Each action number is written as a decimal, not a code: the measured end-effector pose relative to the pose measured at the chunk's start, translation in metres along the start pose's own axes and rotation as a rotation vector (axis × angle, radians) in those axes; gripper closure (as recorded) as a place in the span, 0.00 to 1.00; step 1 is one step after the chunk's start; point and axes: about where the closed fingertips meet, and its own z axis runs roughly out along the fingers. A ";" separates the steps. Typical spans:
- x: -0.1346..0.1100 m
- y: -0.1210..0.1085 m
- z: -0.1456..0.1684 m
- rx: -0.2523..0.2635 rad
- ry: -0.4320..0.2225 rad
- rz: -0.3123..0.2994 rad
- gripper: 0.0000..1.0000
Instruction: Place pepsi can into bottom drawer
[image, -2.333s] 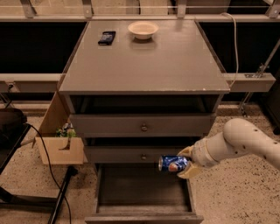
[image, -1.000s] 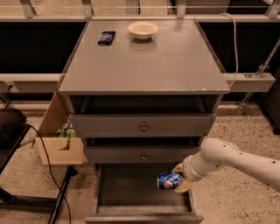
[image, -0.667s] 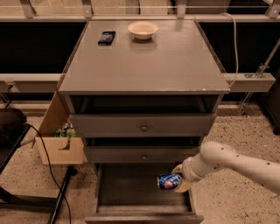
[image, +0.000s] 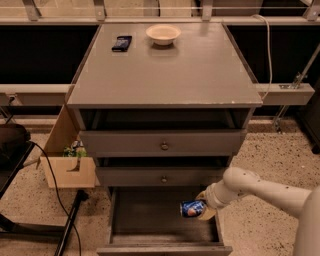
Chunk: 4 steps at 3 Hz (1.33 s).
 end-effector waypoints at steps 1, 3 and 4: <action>0.022 -0.003 0.038 -0.011 -0.009 0.018 1.00; 0.031 0.003 0.061 -0.012 -0.016 0.007 1.00; 0.042 0.008 0.092 -0.006 -0.043 0.007 1.00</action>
Offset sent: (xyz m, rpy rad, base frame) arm 0.0053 -0.0031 -0.0355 0.0055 0.0137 -0.0071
